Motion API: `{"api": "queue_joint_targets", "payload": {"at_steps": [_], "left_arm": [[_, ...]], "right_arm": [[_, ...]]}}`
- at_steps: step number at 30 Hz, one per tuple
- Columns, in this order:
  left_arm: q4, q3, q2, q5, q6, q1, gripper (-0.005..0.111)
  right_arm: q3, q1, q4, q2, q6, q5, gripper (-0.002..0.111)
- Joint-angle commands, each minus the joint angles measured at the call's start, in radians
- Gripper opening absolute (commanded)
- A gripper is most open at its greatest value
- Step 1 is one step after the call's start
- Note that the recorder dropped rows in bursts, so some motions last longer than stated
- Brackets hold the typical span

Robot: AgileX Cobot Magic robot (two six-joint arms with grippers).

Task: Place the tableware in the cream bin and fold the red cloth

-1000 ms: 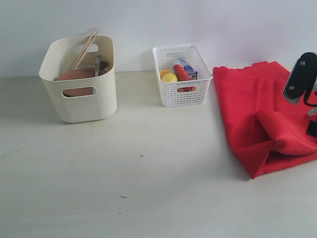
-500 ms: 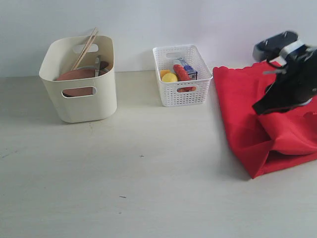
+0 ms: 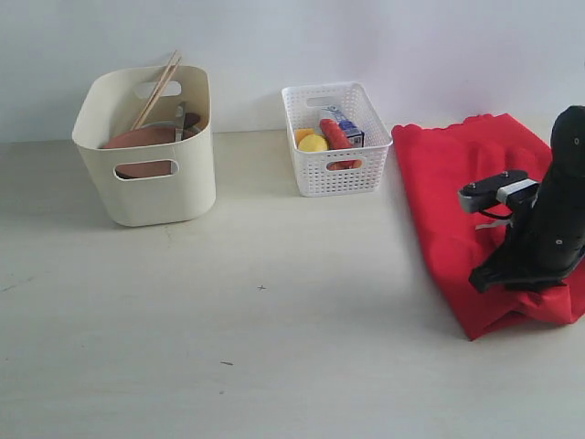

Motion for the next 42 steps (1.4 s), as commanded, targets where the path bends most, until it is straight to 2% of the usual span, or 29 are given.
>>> {"api": "queue_joint_targets", "payload": {"at_steps": [1,10,21,25,31,37,42], "left_arm": [[-0.002,0.003,-0.004,-0.01,0.004,0.004,0.078],[-0.002,0.003,-0.004,-0.01,0.006,0.004,0.078],[-0.002,0.003,-0.004,-0.01,0.004,0.004,0.078],[-0.002,0.003,-0.004,-0.01,0.007,0.004,0.078],[-0.002,0.003,-0.004,-0.01,0.007,0.004,0.078],[-0.002,0.003,-0.004,-0.01,0.007,0.004,0.078],[-0.002,0.003,-0.004,-0.01,0.007,0.004,0.078]], "right_arm": [[0.001,0.002,-0.015,0.031,0.024,0.031,0.002],[-0.013,0.0,-0.008,0.062,0.116,-0.124,0.002],[-0.21,0.0,-0.006,0.184,0.145,-0.143,0.002],[-0.232,0.0,-0.006,0.191,0.143,-0.152,0.002],[-0.232,0.0,-0.006,0.107,0.136,-0.147,0.003],[-0.232,0.0,-0.006,-0.068,0.149,-0.127,0.011],[-0.23,0.0,-0.006,-0.229,0.172,-0.103,0.012]]}}
